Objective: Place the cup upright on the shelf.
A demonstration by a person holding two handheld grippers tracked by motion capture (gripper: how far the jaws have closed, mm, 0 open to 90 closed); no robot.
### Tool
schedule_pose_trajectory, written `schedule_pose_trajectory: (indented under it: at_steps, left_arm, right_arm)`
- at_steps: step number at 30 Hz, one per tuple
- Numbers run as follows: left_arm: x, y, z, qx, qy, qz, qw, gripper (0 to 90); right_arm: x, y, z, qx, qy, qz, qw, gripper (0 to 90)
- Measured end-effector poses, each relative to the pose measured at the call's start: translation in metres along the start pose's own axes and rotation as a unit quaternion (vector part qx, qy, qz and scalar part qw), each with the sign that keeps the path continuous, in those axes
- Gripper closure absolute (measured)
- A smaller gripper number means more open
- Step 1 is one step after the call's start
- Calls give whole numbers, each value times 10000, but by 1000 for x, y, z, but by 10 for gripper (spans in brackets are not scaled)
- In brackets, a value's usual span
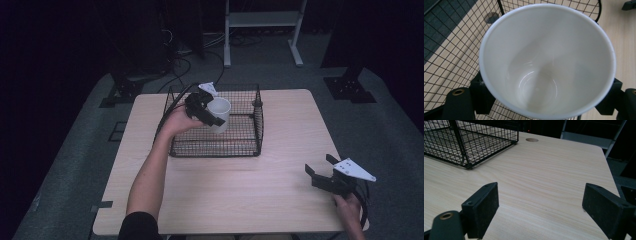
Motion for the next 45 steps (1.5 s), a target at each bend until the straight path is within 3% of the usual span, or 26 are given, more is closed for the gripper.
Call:
schedule_pose_trajectory:
  at_steps: [19, 28, 45]
  left_arm:
    - [33, 13, 12, -144, 19, 211, 9997, 211]
    - [41, 16, 14, -198, 46, 233, 9995, 211]
    - [61, 27, 18, -307, 176, 498, 9981, 210]
  right_arm:
    - [0, 0, 0, 14, -9, -5, 10000, 131]
    - [0, 0, 0, 19, -6, -5, 10000, 130]
    - [0, 0, 0, 19, -8, 1, 10000, 131]
Point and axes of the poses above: each handheld gripper's, and its own axes: x roughly forward along the jaws, y roughly out of its underside, z roughly to its left, the point moved 9 cm from there along x, roughly forward along the jaws, and after that the axes turned 2 degrees about z, right-handed, at the moved point
